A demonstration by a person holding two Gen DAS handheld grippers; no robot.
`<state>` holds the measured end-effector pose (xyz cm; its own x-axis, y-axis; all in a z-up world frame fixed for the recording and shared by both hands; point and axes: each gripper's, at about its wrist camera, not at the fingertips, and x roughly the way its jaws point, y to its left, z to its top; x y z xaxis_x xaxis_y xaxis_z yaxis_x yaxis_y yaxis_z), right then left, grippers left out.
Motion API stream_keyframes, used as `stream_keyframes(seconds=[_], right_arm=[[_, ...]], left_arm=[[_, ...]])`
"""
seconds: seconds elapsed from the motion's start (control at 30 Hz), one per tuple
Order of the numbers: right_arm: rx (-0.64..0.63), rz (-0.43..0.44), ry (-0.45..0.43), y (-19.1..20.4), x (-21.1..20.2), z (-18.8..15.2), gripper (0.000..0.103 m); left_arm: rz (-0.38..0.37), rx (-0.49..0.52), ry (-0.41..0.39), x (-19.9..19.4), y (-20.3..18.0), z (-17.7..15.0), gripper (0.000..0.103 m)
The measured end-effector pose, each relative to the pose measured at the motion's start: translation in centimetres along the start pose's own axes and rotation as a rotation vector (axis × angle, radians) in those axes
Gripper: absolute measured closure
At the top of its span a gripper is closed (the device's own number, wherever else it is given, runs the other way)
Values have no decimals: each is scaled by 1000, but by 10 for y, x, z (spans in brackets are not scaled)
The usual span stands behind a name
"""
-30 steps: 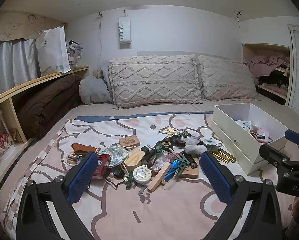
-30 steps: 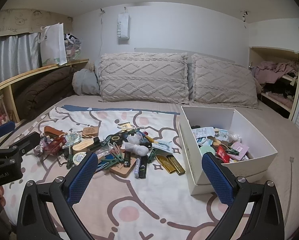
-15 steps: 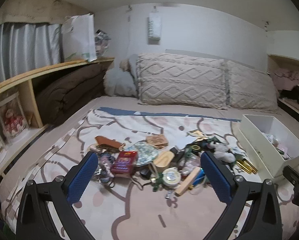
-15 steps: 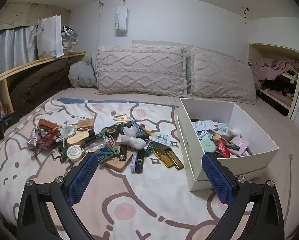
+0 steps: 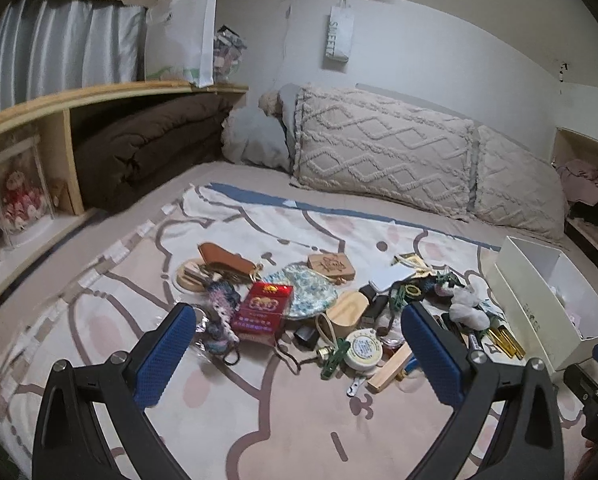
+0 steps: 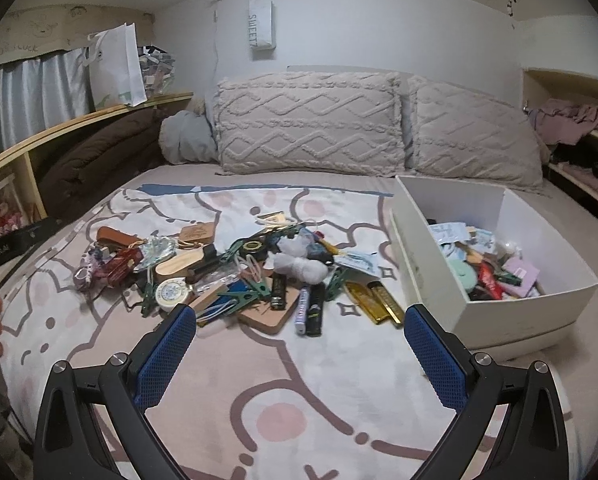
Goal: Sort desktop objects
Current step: 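Move both tools toward the cluttered pile of small objects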
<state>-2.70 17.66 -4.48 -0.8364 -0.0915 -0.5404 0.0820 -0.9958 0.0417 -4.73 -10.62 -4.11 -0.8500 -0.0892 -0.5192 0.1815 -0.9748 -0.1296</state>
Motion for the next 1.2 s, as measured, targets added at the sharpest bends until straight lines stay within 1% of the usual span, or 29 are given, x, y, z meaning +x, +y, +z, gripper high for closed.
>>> stream_keyframes(seconds=[0.2,0.37,0.43,0.57,0.67,0.8,0.93,0.97,1.0,1.1,1.13,1.2], right_arm=[[40,68,26,4,20,-8,0],[15,70,98,12,44,-21,0],[5,72,124,13,51,-25,0],[-37,67,169,21,61,-33,0],[-30,80,196,19,68,-37,0],[-18,86,231,16,78,-44,0],[-14,77,263,14,87,-49,0],[-12,75,267,13,89,-50,0],[-10,71,268,12,90,-51,0],[0,50,281,6,96,-53,0],[11,57,290,3,98,-54,0],[50,73,309,-5,102,-55,0]], left_arm=[[-59,-59,77,28,4,-8,0],[-72,-97,146,50,3,-18,0],[-94,-97,174,58,0,-23,0],[-108,-69,230,73,-10,-32,0],[-116,-36,258,83,-17,-40,0],[-100,41,251,93,-27,-49,0],[-110,60,262,107,-31,-57,2],[-111,59,266,110,-31,-59,9],[-116,56,274,113,-31,-60,19],[-119,51,293,121,-30,-64,24],[-119,45,299,124,-29,-65,25],[-118,29,310,128,-27,-67,31]])
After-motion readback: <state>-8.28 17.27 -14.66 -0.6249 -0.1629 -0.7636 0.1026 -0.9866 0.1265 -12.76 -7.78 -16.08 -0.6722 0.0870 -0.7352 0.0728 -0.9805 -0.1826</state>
